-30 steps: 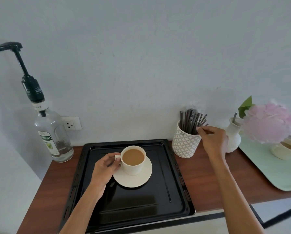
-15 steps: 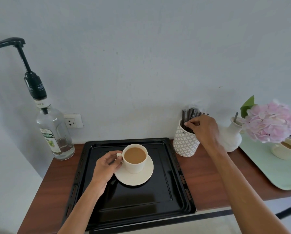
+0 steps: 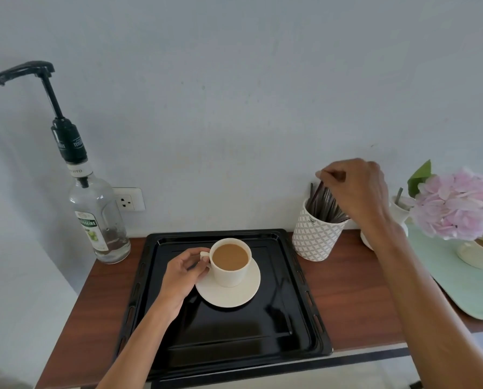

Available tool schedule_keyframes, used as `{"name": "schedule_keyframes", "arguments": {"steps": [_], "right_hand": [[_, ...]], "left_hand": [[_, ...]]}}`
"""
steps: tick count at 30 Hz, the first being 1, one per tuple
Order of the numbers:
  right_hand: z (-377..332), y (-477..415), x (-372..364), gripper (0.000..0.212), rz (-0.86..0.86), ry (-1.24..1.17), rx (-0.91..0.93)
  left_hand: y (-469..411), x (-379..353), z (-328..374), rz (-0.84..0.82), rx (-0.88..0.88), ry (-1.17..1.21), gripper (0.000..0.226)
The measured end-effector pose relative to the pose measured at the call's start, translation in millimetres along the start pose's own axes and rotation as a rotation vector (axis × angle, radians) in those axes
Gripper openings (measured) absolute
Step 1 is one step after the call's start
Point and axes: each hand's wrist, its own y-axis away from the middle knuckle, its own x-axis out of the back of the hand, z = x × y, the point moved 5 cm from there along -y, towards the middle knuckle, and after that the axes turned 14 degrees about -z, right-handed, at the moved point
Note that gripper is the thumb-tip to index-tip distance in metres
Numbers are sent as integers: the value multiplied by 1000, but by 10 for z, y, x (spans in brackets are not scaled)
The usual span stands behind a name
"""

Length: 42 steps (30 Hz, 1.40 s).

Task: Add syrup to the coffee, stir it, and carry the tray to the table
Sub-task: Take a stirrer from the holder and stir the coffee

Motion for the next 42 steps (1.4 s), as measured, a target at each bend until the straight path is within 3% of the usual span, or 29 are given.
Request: {"name": "schedule_keyframes", "arguments": {"steps": [6, 16, 27, 33, 42], "right_hand": [[-633, 61, 242, 21, 29, -118, 135], [-927, 215, -240, 17, -180, -317, 177], [-986, 368, -1031, 16, -464, -234, 192], [-886, 430, -1292, 33, -581, -311, 140], [-956, 341, -1502, 33, -588, -412, 161]], "left_hand": [[14, 53, 13, 3, -8, 6, 13], [10, 18, 20, 3, 17, -14, 14], [17, 29, -9, 1, 17, -13, 14], [9, 23, -20, -6, 5, -5, 14], [1, 25, -42, -12, 6, 30, 13]]}}
